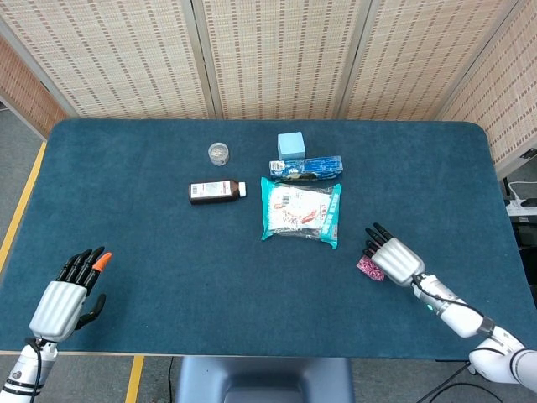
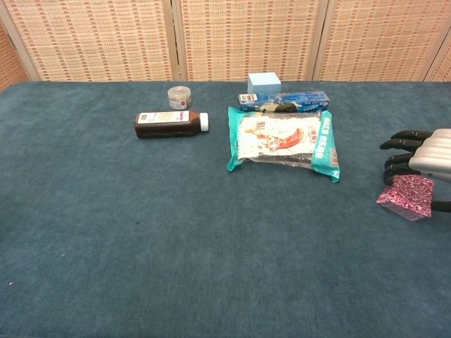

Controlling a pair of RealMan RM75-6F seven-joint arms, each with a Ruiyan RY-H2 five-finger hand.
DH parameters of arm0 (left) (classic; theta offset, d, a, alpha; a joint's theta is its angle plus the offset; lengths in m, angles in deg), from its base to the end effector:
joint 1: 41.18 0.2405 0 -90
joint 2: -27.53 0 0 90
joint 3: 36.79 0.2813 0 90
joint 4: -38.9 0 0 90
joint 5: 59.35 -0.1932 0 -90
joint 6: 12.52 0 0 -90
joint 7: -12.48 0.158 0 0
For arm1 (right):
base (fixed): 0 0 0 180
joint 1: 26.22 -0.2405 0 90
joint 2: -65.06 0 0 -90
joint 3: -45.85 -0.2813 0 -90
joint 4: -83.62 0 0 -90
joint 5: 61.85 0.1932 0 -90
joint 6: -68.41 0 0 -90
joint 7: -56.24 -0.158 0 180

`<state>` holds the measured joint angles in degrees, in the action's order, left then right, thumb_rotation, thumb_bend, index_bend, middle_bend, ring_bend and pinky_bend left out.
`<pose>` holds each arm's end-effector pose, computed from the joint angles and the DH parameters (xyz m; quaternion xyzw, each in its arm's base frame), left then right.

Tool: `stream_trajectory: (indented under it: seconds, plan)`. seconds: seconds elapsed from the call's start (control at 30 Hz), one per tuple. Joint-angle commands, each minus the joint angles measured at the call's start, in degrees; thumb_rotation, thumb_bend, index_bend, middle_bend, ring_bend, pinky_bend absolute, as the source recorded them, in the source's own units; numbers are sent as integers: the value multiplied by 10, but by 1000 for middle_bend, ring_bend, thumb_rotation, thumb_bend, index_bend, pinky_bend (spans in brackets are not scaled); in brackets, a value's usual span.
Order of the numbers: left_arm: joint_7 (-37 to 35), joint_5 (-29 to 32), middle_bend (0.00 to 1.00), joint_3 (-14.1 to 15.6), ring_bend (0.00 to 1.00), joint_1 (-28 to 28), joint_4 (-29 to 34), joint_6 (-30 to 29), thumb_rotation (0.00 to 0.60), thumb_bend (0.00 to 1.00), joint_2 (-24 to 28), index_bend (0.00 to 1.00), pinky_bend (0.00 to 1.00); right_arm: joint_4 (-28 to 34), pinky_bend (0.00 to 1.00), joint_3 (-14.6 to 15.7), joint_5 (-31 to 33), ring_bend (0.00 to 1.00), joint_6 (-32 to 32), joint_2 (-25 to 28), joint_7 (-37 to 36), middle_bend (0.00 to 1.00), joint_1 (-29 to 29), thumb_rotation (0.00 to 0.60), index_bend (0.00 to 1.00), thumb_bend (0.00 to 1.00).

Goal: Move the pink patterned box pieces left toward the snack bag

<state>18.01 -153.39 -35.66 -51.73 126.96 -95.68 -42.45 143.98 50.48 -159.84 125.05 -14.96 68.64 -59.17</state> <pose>-0.3008 0.2109 0.1332 -0.6858 -0.3273 -0.3899 0.5201 -0.3122 -0.3333 0.0522 0.8756 -0.1189 0.1712 0.4357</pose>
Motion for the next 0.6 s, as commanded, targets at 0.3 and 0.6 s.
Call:
stream_trajectory:
  seconds: [0.3, 0.6]
  plan:
    - [3, -1, 0, 1, 0, 0, 2, 1, 600, 482, 1, 0, 116, 8, 0, -3, 19, 4, -8, -2, 21, 251, 0, 600, 323, 215]
    - [6, 1, 0, 1, 0, 0, 3, 1, 600, 482, 1, 0, 116, 11, 0, -4, 28, 16, -10, -4, 30, 251, 0, 600, 326, 215]
